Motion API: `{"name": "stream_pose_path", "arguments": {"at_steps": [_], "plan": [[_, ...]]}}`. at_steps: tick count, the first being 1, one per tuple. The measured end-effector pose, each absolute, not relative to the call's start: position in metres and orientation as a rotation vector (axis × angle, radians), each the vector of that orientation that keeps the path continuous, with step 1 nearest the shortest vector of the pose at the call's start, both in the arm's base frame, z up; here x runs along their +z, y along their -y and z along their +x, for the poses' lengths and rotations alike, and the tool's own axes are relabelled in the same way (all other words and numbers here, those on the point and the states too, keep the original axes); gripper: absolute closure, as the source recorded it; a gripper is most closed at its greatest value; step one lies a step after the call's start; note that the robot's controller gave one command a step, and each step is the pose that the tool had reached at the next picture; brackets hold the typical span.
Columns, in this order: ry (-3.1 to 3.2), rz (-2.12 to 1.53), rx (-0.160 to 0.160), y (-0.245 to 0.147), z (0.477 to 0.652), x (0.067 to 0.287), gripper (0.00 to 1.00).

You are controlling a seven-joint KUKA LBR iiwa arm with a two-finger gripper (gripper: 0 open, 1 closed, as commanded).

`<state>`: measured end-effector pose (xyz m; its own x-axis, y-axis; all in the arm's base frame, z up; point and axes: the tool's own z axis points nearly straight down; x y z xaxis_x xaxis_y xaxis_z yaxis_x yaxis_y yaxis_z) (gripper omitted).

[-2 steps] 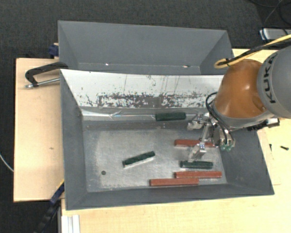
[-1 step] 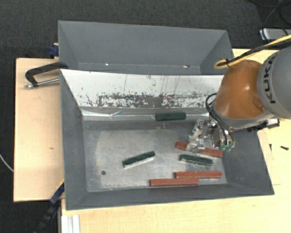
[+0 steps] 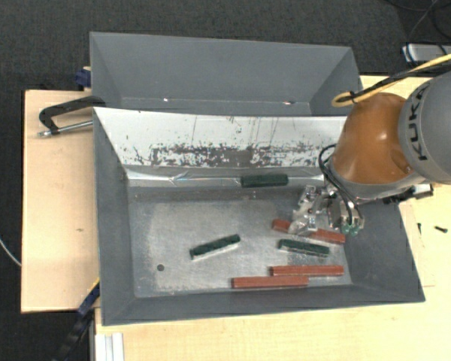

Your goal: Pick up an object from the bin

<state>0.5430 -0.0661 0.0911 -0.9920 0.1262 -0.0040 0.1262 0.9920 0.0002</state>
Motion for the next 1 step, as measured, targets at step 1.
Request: {"name": "stream_pose_path", "arguments": {"at_steps": [1], "plan": [[-3.137, 0.132, 0.000, 0.0550, 0.5469, 0.1282, 1.00]]}}
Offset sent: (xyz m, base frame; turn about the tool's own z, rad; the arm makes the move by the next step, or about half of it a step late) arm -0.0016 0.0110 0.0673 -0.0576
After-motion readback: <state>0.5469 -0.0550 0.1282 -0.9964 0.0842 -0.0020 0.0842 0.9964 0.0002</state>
